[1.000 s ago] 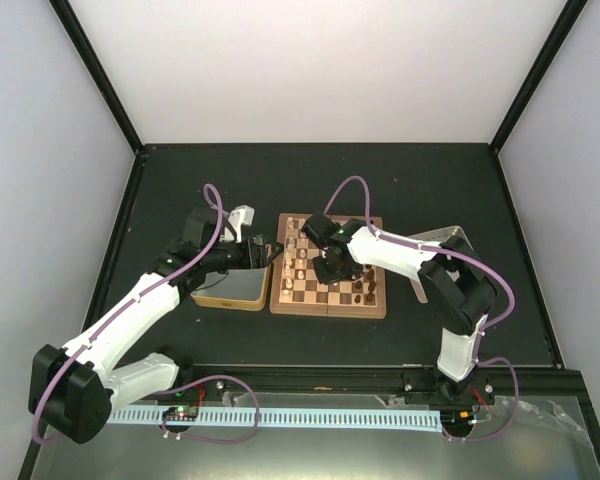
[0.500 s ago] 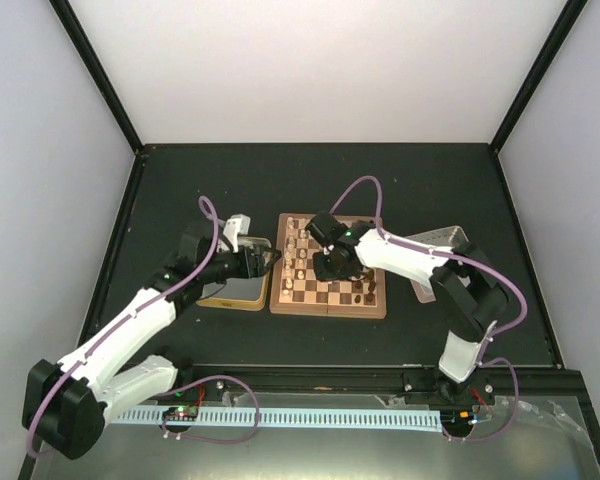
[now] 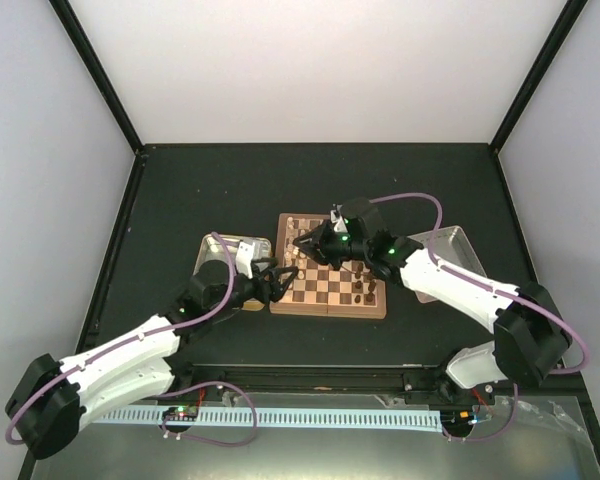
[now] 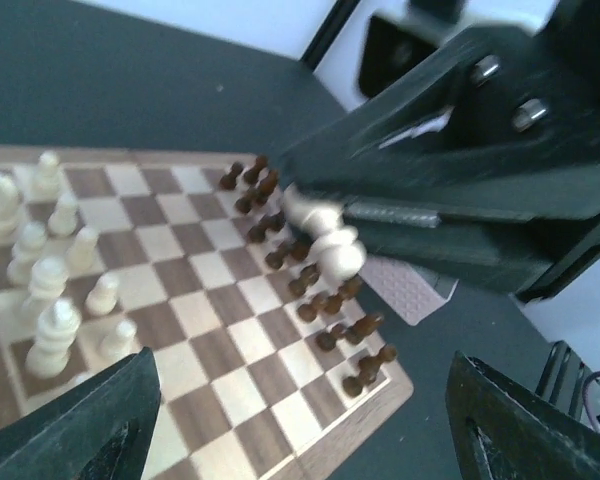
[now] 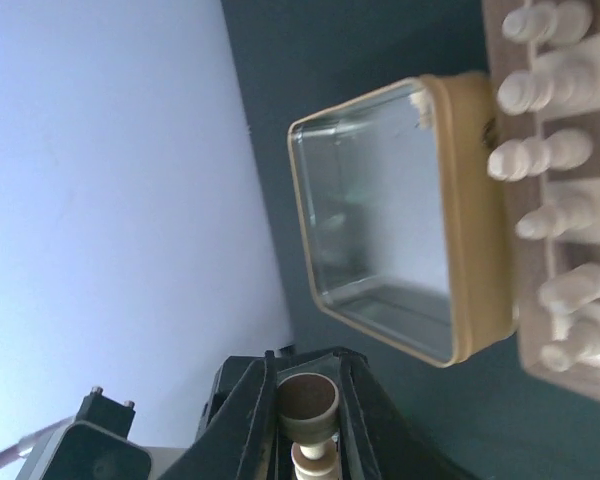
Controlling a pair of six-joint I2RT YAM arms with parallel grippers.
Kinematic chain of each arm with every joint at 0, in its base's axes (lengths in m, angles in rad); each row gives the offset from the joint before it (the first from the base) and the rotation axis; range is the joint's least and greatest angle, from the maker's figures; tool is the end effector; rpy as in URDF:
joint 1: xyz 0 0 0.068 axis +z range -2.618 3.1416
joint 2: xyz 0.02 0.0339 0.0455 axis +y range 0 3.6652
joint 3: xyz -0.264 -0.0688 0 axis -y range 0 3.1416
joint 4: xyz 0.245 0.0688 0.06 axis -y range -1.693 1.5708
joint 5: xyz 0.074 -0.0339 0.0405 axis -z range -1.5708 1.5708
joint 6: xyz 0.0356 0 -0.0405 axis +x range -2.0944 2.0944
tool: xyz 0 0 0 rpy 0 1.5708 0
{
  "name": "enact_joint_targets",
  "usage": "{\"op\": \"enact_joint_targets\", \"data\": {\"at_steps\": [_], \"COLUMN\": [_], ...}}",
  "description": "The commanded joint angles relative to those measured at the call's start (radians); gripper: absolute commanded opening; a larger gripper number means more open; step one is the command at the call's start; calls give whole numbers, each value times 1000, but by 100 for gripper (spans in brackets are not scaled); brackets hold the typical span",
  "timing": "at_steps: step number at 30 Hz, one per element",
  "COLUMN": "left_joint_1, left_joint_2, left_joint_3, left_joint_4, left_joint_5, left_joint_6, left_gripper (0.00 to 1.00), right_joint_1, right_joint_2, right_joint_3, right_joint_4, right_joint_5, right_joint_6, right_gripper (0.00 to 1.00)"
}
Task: Set up the chess pieces on the board
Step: Pick up the chess piece from the storage box, then place the chess piece on the chessboard.
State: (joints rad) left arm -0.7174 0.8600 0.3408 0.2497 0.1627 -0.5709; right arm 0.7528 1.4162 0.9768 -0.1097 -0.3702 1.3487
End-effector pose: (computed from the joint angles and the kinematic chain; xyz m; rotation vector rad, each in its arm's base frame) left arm 0.1435 -0.1328 0.2150 0.2656 1.9521 -1.0270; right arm 0.2233 0.2268 0.2685 0.4899 2.5018 1.4691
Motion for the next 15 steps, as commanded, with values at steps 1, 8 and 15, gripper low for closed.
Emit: {"op": "enact_joint_targets", "data": {"at_steps": [1,8,15], "left_joint_1": [-44,-67,-93], "left_joint_2": [44,116,129], "left_joint_3": [4,34,45], "left_joint_4": [229,271,274], "left_joint_5": [-70,-133,-183], "left_joint_6": [44,26,17], "left_gripper": [81,69,37], "right_joint_1": [-1,-1,-1], "right_joint_2": [-20,-64,-71], "right_joint_3": [-70,-122,-150], "right_joint_4": [206,229,259], "right_joint_5": [-120,-152,-176], "right_joint_6": [283,340,356], "right_gripper": [12,11,11]}}
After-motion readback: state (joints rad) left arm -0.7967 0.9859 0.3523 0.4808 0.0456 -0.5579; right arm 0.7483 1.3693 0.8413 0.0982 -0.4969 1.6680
